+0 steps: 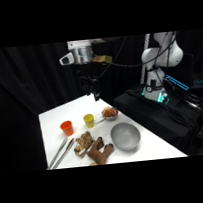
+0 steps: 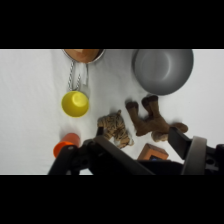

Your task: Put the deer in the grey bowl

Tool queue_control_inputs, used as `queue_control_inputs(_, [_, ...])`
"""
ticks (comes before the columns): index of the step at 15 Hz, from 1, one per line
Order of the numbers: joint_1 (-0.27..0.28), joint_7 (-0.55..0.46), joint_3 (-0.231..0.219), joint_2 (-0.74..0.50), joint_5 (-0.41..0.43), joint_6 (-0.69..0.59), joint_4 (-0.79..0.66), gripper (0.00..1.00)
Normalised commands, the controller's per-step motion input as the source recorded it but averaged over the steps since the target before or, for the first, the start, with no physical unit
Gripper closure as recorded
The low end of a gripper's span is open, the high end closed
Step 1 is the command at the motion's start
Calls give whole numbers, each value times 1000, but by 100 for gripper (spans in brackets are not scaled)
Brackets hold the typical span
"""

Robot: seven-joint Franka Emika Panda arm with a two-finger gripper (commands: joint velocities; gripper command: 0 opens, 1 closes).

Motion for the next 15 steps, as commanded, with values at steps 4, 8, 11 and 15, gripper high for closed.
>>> queue_control_inputs(4, [-7,7,22,90,-1,48,74,0])
queue_control_inputs(8, [18,37,47,234,4,124,193,0])
queue_control_inputs(11, [58,81,71,316,-5,158,262,0])
queue_control_inputs(15, [69,103,53,351,-57,143,294,0])
